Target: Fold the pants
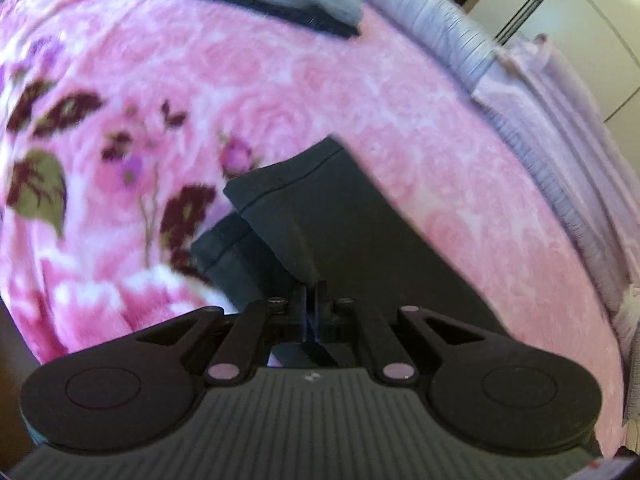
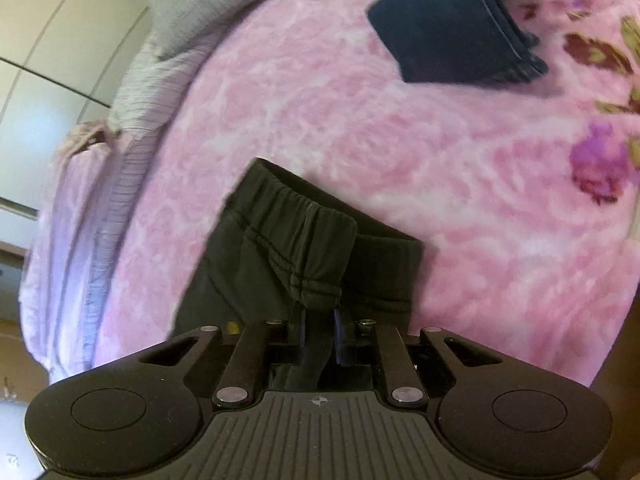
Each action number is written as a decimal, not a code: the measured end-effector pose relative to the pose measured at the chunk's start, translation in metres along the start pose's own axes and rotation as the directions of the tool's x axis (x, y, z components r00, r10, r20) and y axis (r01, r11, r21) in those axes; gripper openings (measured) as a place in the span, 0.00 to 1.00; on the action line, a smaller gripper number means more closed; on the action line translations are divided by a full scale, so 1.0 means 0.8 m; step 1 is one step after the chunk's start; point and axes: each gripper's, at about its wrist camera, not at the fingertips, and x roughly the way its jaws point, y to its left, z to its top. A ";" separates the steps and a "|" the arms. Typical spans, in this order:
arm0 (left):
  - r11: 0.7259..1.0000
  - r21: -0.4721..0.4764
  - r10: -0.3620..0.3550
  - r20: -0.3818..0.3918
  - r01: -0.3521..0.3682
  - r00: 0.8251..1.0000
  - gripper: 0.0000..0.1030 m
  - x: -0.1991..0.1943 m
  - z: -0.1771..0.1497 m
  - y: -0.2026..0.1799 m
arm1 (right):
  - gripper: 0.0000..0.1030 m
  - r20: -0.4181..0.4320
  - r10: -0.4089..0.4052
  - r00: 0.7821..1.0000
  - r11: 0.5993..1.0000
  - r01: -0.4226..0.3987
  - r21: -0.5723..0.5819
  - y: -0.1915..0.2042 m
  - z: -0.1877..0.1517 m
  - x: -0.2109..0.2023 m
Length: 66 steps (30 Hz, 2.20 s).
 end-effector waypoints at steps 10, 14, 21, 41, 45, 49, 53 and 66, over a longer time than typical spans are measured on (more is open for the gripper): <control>0.998 0.045 0.042 -0.021 -0.041 0.999 0.02 -0.003 -0.021 -0.001 | 0.09 0.023 0.006 1.000 1.000 -0.005 -0.014 -0.007 0.005 -0.004; 0.997 0.068 0.039 -0.027 -0.037 0.999 0.02 -0.004 -0.024 0.001 | 0.09 0.056 0.036 0.998 0.999 -0.034 -0.024 -0.004 0.003 -0.020; 0.985 0.139 0.112 -0.040 -0.106 0.993 0.03 0.018 -0.029 -0.012 | 0.09 0.058 -0.060 0.997 0.998 0.059 0.009 -0.036 -0.019 0.009; 0.817 0.503 -0.121 -0.327 0.281 0.937 0.24 0.084 -0.046 -0.338 | 0.68 -0.052 0.001 0.999 0.908 -0.023 -0.417 0.054 0.097 0.064; 0.708 0.519 -0.190 -0.513 0.479 0.837 0.31 0.139 -0.096 -0.449 | 0.68 -0.136 0.031 0.990 0.924 -0.080 -0.373 0.044 0.114 0.117; 0.634 0.453 -0.225 -0.667 0.627 0.710 0.34 0.168 -0.139 -0.520 | 0.61 -0.193 0.074 0.978 0.908 -0.146 -0.393 0.040 0.116 0.125; 0.577 0.427 -0.221 -0.740 0.696 0.636 0.40 0.186 -0.170 -0.564 | 0.42 -0.231 0.081 0.969 0.880 -0.179 -0.439 0.037 0.107 0.126; 0.598 0.453 -0.315 -0.626 0.661 0.713 0.02 0.208 -0.209 -0.555 | 0.14 -0.075 0.012 0.997 0.804 -0.054 -0.592 0.043 0.063 0.109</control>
